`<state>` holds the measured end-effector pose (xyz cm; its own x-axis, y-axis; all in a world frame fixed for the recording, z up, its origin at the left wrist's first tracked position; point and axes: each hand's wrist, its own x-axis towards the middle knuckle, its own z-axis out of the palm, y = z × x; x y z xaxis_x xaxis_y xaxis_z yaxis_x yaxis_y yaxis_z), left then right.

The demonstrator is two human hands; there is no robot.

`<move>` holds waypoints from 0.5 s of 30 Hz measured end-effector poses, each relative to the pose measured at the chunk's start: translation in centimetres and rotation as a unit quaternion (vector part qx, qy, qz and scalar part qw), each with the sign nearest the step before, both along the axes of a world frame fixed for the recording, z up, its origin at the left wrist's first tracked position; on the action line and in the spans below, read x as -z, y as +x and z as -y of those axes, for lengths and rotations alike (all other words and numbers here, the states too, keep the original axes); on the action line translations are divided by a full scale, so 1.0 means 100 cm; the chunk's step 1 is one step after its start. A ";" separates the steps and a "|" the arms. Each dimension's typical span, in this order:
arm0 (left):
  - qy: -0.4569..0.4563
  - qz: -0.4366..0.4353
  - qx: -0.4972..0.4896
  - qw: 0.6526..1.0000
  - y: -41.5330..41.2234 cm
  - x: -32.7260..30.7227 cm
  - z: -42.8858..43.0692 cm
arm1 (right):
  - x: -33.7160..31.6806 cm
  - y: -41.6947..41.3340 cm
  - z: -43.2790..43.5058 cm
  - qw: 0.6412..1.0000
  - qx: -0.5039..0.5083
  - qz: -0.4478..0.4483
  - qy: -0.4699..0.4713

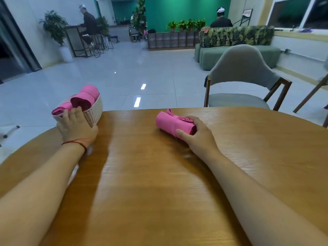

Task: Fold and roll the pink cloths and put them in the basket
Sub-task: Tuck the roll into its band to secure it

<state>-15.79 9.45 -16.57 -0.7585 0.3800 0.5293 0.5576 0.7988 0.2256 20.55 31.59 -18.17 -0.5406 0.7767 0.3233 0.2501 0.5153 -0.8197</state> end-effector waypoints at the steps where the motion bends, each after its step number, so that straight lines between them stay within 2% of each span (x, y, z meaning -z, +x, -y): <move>1: -0.033 -0.016 -0.007 0.999 -0.002 -0.003 0.000 | 0.001 0.002 0.009 1.000 0.001 0.012 0.026; 4: -0.080 -0.010 -0.011 0.997 0.000 -0.021 -0.001 | 0.003 0.011 0.030 0.997 -0.012 0.028 0.071; 7: -0.082 0.010 -0.004 0.997 0.018 -0.030 0.001 | 0.005 0.025 0.045 0.996 -0.009 0.029 0.080; 15: -0.018 -0.058 0.059 0.996 0.133 -0.007 0.018 | -0.001 0.077 0.077 0.996 0.042 -0.008 0.072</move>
